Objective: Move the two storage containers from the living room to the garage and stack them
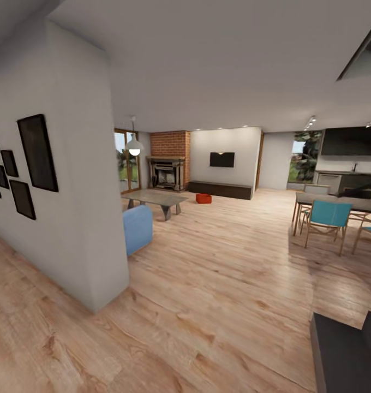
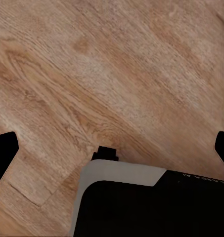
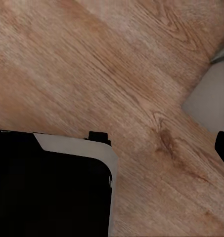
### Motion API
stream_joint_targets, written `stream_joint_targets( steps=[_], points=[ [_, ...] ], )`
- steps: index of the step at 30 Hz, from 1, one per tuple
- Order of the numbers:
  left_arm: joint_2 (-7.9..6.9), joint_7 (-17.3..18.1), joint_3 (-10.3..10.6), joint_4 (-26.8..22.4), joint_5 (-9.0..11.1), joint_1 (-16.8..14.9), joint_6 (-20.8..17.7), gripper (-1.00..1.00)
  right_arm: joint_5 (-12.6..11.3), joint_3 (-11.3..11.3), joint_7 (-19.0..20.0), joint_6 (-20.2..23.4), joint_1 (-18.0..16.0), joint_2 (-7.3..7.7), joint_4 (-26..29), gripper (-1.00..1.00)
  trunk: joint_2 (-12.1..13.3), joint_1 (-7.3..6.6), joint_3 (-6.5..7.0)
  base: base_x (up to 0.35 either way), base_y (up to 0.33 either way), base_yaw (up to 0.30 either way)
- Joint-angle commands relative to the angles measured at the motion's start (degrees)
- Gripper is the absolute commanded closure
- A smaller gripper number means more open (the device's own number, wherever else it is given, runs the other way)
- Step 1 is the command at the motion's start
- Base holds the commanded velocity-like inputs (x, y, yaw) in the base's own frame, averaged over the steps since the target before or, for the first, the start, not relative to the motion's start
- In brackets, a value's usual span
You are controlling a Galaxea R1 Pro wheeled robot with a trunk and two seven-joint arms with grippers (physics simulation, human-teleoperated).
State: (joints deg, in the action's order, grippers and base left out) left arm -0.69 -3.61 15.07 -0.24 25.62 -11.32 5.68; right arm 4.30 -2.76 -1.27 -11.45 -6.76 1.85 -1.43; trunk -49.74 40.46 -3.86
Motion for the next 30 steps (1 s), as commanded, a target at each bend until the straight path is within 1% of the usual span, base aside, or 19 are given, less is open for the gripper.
stream_joint_targets(
  steps=[1,10,13,30],
  points=[
    [-0.01,-0.17,0.49,-0.02,0.40,-0.02,0.12,-1.00,0.44,-0.23,-0.13,-0.22,-0.09,0.00,-0.15,-1.00,-0.06,0.04,-0.09,0.324,0.000,-0.285],
    [-0.01,-0.17,0.49,-0.02,0.46,-0.02,0.12,-1.00,0.44,-0.23,-0.13,-0.24,-0.09,-0.01,-0.15,-1.00,-0.06,0.04,-0.09,0.324,0.000,-0.282],
    [-0.01,-0.17,0.49,-0.02,0.46,-0.02,0.12,-1.00,0.44,-0.23,-0.13,-0.19,-0.09,0.03,-0.15,-1.00,-0.06,0.04,-0.09,0.324,0.000,-0.180],
    [-0.01,-0.17,0.49,-0.02,0.46,-0.02,0.12,-1.00,0.44,-0.30,-0.13,-0.15,-0.09,0.26,-0.15,-1.00,-0.06,0.04,-0.09,0.324,0.000,-0.011]
  ],
)
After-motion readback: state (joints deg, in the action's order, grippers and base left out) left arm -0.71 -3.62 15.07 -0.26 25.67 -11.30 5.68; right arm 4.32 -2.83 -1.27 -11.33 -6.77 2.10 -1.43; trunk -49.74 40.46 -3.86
